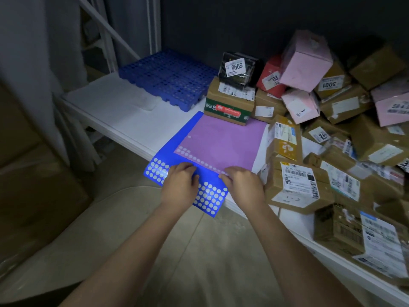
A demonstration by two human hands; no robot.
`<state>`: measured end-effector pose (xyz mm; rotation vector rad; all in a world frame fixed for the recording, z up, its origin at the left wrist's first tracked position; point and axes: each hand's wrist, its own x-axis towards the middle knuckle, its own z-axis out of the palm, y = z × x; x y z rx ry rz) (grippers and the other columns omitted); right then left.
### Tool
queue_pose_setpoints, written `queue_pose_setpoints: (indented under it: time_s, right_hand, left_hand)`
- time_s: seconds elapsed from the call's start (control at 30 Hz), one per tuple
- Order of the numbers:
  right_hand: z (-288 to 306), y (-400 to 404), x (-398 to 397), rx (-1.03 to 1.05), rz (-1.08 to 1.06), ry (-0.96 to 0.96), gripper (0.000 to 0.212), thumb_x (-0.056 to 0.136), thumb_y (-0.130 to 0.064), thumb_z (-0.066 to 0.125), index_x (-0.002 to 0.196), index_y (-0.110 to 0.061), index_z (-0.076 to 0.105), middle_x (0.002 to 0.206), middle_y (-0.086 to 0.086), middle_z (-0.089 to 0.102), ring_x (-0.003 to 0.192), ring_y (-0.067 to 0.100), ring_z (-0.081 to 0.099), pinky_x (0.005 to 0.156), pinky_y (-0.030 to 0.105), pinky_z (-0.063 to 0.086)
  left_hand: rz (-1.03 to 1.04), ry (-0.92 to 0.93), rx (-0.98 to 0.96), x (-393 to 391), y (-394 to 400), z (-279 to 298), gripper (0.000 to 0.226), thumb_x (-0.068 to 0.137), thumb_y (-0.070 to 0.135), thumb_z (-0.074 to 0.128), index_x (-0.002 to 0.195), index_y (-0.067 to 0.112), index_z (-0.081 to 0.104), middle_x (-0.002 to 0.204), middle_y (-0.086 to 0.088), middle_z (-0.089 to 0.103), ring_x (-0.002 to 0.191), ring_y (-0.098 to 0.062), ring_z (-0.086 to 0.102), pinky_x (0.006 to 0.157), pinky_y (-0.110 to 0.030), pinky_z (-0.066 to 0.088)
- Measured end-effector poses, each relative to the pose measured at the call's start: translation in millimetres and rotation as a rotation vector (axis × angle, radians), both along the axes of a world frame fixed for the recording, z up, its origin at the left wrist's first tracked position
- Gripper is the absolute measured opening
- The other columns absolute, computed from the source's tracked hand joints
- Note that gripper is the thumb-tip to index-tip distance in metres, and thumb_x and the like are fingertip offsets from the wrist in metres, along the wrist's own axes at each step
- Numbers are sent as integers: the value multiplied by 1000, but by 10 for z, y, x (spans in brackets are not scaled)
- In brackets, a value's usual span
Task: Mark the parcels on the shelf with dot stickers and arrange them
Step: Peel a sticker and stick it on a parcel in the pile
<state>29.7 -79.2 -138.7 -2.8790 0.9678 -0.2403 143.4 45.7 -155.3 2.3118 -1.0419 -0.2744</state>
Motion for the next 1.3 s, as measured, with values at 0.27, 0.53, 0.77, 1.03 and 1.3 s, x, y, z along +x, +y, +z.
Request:
queue_pose_setpoints:
  time_s: [0.27,0.53,0.77,1.03,1.3]
  right_hand:
    - [28,233,-60,-323,132,-419,25,85,-25,54,62,-18,62,60,-3,61,55,17,59,42,24,43]
    - [3,397,-208,264,1,-664,12,85,-18,64,84,-12,75,82,-1,70,71,15,63,69,31,54]
    - [-8,273,-175,422,-38,-531,16,87,-13,68,101,-9,74,95,2,64,83,18,63,80,32,53]
    - [-17,280,-49,361,14,-540,13,88,-12,66,96,-10,75,91,4,65,76,11,56,73,23,45]
    - [-12,274,18,246,79,-423,14,87,-19,65,83,-8,73,82,5,65,75,22,58,66,39,51]
  left_hand:
    - [178,444,-305,-265,-2,229,32,94,29,56,67,13,62,63,-2,60,69,-25,57,69,-33,44]
    - [343,1056,-578,-427,-42,333,24,93,1,52,73,6,64,74,-9,69,67,-13,68,66,-18,56]
    - [395,1136,-584,-451,-69,300,10,91,1,54,92,1,64,89,-11,67,82,-18,64,73,-20,55]
    - [415,966,-524,-392,-90,262,10,85,3,62,88,10,68,83,-5,71,78,-15,66,80,-26,52]
    - [393,841,-473,-349,-81,211,12,86,10,63,99,11,62,79,3,69,70,-4,62,69,-18,46]
